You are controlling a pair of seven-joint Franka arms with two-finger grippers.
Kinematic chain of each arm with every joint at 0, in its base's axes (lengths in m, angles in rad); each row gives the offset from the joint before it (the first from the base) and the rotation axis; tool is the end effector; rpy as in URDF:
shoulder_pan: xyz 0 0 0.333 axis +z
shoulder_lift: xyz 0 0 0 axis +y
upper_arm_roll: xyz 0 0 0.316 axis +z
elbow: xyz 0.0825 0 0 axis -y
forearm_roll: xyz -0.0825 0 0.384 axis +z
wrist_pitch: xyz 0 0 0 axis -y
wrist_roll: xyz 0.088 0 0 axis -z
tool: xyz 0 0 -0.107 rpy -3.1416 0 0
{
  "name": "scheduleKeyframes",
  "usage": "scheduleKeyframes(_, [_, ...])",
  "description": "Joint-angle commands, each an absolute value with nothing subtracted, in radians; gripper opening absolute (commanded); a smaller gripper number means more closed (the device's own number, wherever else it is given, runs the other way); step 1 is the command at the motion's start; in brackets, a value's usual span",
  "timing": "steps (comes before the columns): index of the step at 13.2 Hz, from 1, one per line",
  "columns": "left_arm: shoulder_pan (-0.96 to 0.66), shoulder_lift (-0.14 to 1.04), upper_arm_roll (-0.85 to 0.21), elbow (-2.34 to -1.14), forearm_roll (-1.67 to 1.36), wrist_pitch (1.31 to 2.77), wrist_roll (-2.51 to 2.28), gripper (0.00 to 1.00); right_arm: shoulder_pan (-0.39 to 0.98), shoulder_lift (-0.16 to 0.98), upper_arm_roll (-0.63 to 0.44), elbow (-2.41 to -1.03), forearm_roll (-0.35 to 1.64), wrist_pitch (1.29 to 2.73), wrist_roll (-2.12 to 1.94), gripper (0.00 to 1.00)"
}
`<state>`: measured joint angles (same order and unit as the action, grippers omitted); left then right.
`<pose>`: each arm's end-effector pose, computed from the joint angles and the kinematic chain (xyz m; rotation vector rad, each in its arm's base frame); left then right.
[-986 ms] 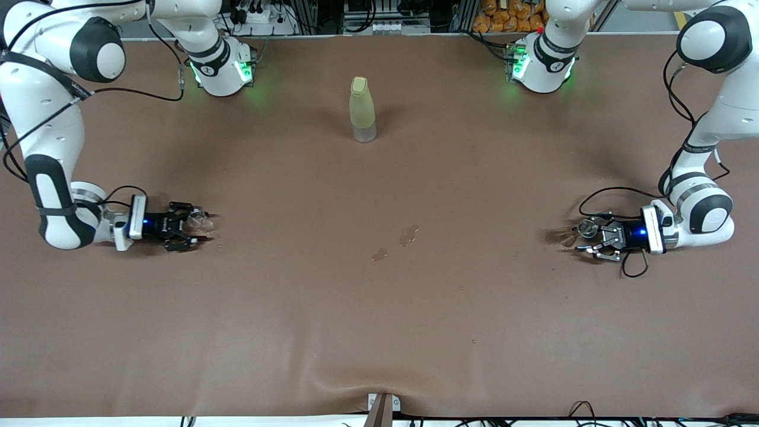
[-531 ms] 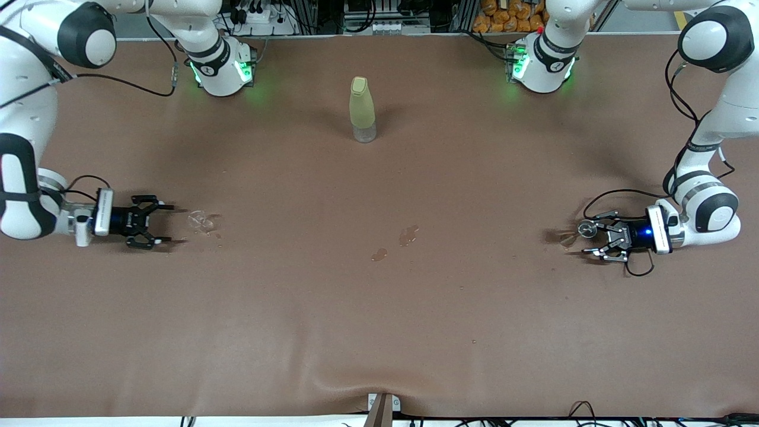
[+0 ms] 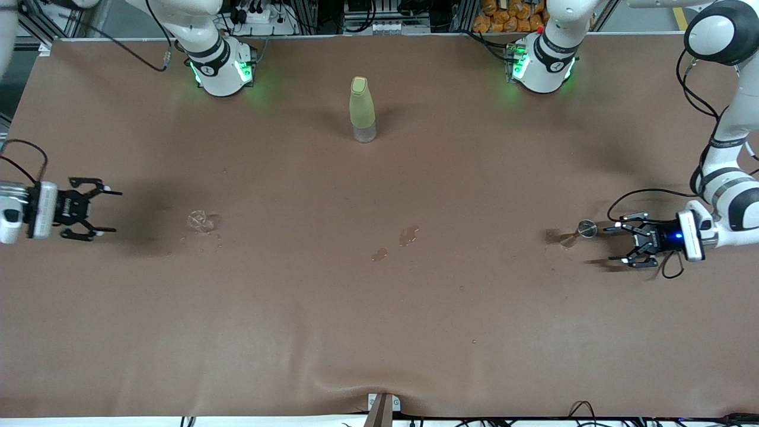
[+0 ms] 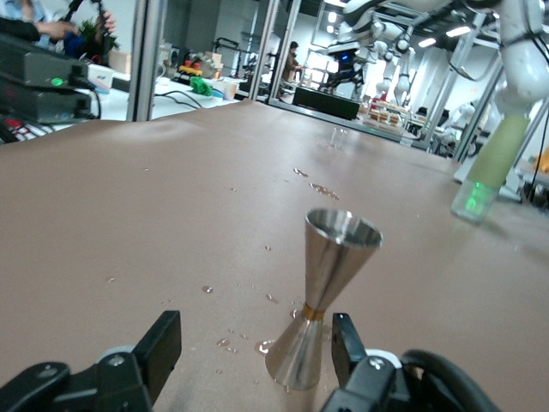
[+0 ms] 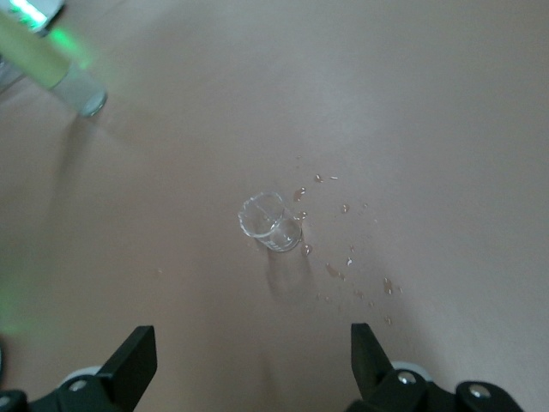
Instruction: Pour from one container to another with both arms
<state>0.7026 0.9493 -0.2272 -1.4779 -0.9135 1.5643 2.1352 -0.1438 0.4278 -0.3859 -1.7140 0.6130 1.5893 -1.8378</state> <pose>0.5969 0.2343 0.1319 1.5926 -1.0880 0.9308 0.5591 -0.2338 0.3344 -2.1206 -1.3331 -0.2792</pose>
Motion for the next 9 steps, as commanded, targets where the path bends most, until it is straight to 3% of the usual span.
scheduleKeyframes(1, [0.707,0.893,-0.224,-1.445,-0.887,1.514,1.947,0.79,-0.052,0.271,-0.435,-1.747,0.493,1.595,-1.544,1.00])
scheduleKeyframes(6, [0.701,0.754,-0.274,-1.425,-0.888,1.505,1.545,0.75,0.018,0.143,-0.413,-1.659,0.332,1.537,-0.997,1.00])
scheduleKeyframes(9, [0.683,0.626,-0.288,-1.425,-0.885,1.587,1.370,0.78,0.011,0.115,-0.293,-1.530,0.198,1.439,-0.696,1.00])
